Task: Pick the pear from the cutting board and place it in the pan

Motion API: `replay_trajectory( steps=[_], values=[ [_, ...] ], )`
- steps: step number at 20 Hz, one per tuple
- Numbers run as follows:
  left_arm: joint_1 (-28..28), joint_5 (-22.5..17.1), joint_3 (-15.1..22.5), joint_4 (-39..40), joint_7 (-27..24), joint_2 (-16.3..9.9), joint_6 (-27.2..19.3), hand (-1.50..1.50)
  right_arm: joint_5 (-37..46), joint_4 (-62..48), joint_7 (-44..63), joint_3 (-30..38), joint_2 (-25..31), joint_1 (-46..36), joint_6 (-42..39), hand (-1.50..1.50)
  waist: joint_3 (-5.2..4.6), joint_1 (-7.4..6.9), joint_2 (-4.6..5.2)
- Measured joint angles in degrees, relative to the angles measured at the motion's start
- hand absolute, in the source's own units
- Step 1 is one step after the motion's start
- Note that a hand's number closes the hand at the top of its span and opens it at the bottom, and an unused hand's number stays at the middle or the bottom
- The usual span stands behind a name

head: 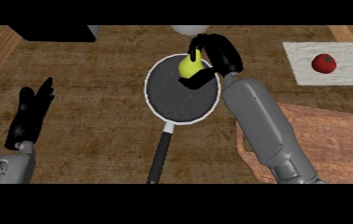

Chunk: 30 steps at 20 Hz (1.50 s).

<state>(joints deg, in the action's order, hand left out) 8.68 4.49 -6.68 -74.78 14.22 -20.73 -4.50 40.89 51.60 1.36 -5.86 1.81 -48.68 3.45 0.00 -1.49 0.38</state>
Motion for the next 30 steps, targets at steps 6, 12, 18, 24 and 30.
replay_trajectory(
  steps=[6, 12, 18, 24, 30],
  values=[
    [1.06, 0.78, 0.95, 0.06, -0.17, 0.7, 0.58, 0.0, -5.12, -16.59, -4.31, -2.55, -1.38, -6.23, 7.18, 1.5, 0.03, -1.76, 0.49],
    [2.74, 0.91, 1.67, 0.04, 0.13, 1.01, 1.58, 0.0, -14.73, -25.79, -8.68, -3.37, -1.71, -8.64, 9.07, -1.5, 0.07, -3.82, 1.05],
    [4.79, 1.62, 2.58, 1.17, 0.1, 1.84, 1.69, 0.0, -22.84, -30.57, -12.56, -6.19, -1.79, -8.75, 9.65, -1.5, 0.1, -5.61, 1.46],
    [6.2, 1.85, 3.01, 1.69, 0.13, 2.24, 2.04, 0.0, -30.51, -30.9, -16.72, -7.35, -1.8, -8.59, 12.36, -1.5, 0.14, -6.73, 1.64],
    [6.39, 2.33, 2.78, 2.72, -0.05, 2.44, 1.52, 0.0, -38.52, -30.18, -21.78, -6.57, -1.81, -8.73, 16.38, -1.5, 0.13, -6.07, 1.43]
  ],
)
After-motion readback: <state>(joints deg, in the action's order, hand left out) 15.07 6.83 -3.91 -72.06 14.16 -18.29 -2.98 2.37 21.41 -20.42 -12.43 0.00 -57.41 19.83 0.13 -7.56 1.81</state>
